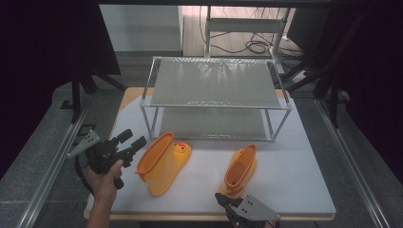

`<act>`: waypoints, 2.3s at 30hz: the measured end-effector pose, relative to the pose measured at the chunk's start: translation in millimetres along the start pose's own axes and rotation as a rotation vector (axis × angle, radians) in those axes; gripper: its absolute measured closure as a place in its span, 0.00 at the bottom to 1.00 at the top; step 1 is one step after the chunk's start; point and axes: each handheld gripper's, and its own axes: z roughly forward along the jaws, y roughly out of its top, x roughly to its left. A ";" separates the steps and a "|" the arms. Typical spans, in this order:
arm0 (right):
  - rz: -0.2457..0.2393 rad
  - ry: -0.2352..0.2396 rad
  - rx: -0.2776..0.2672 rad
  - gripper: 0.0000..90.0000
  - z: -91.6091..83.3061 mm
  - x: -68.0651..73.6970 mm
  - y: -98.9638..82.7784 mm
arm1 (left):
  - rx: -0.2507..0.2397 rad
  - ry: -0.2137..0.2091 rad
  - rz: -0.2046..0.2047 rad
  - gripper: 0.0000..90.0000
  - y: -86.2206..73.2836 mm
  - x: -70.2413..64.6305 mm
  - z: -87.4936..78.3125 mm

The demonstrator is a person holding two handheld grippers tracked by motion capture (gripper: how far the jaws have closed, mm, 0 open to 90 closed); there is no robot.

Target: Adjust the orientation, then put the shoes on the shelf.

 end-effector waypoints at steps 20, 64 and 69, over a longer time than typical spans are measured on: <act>0.079 -0.147 -0.015 1.00 -63.6 -45.7 -32.2 | 0.015 0.007 -0.036 0.25 -5.1 7.0 -12.1; 0.288 -0.146 -0.183 0.41 -141.1 -118.5 -48.6 | 0.118 -0.049 0.075 0.21 -48.9 -19.7 -62.0; 0.300 -0.142 -0.181 0.39 -136.7 -123.3 -47.3 | 0.146 -0.061 0.077 0.21 -59.2 -22.8 -53.5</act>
